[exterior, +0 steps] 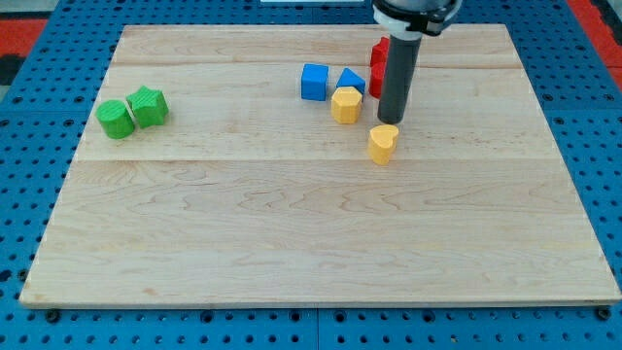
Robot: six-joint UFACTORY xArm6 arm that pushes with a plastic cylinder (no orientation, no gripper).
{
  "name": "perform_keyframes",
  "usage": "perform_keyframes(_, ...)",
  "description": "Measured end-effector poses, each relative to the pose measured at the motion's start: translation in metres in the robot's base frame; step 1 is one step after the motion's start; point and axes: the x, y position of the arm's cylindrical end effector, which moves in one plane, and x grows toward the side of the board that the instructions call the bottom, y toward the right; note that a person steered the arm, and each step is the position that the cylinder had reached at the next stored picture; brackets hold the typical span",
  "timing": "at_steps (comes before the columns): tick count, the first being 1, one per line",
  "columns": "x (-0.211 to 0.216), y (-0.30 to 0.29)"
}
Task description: Move the yellow heart to the bottom of the blue cube
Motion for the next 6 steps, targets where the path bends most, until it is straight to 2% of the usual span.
perform_keyframes(1, -0.015, -0.068)
perform_keyframes(3, 0.001, -0.209)
perform_keyframes(4, -0.002, -0.211)
perform_keyframes(6, 0.005, 0.048)
